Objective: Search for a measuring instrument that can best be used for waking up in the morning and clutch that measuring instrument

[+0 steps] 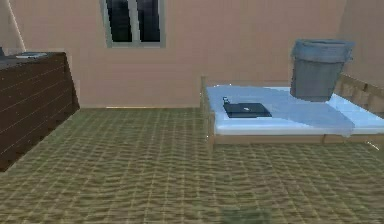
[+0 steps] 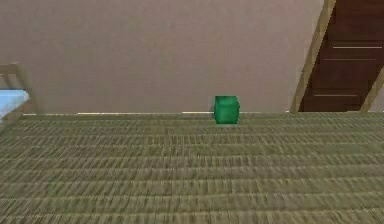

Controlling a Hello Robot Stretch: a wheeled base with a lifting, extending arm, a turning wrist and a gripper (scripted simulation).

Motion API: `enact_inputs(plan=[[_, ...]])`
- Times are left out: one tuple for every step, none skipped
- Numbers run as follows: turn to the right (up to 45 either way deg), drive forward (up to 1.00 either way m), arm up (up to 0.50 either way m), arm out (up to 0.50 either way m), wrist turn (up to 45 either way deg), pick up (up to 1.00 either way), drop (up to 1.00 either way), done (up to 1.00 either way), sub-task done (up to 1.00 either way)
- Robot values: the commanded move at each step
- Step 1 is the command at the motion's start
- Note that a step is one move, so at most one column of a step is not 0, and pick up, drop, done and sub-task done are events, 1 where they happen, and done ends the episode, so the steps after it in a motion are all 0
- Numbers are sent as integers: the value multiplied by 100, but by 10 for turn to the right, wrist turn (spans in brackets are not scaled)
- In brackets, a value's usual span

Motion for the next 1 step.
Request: enact_inputs(plan=[[-330, 0, 0, 0, 0, 0, 0, 0, 0]])
